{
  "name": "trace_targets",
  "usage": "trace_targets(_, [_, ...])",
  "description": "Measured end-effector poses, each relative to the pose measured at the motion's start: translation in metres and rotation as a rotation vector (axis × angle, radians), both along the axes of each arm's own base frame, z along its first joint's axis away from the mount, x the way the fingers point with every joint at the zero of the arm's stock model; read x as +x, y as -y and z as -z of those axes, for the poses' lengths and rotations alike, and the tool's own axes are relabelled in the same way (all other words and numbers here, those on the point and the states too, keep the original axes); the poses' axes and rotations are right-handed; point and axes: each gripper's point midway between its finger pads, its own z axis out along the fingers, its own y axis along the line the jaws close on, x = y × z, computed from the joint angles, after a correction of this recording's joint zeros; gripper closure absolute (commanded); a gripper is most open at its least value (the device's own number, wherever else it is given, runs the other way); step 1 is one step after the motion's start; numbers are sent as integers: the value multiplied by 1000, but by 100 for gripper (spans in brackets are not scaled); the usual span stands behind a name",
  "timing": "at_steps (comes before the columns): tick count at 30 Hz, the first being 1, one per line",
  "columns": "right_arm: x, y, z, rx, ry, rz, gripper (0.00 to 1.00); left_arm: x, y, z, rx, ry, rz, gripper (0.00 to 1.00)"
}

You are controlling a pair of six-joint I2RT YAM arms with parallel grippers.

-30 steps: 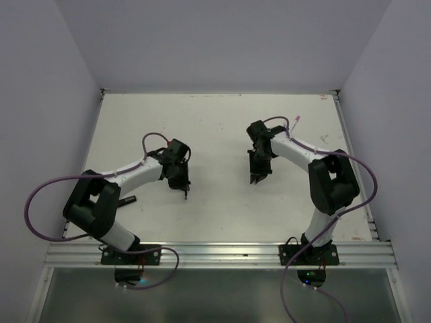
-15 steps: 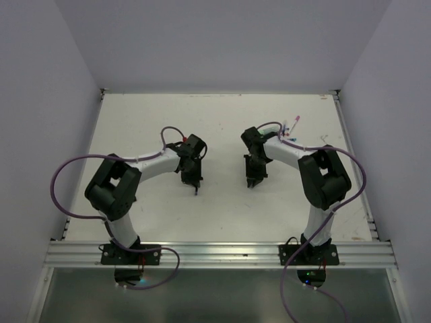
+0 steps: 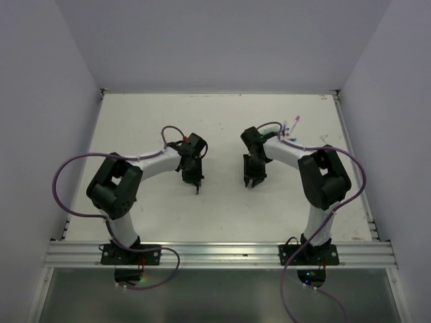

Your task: Open the pen caps

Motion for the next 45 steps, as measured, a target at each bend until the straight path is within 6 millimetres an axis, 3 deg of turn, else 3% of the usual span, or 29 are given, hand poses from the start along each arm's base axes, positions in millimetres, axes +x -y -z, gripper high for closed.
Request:
trace_targets(4, [1, -2, 0, 10, 1, 3, 65, 0, 0, 1, -2, 0, -6, 90])
trace_targets(13, [1, -6, -1, 29, -2, 6, 54, 1, 4, 1, -21, 2, -18, 67])
trace_targets(26, [1, -10, -2, 47, -2, 2, 48, 1, 6, -1, -47, 20, -16, 63])
trace_targets(30, [1, -11, -2, 54, -3, 1, 40, 2, 7, -2, -50, 25, -15, 59])
trace_targets(33, [2, -12, -4, 56, 2, -5, 34, 2, 6, -4, -46, 31, -15, 50])
trace_targets(38, [3, -10, -6, 41, 22, -17, 24, -5, -12, -7, 27, 32, -28, 41])
trace_targets(40, [4, -6, -9, 29, 33, -26, 23, -7, -21, -12, 60, 35, -36, 34])
trace_targets(45, [4, 0, -33, 26, 72, -40, 22, -4, -43, -55, 47, 111, -95, 30])
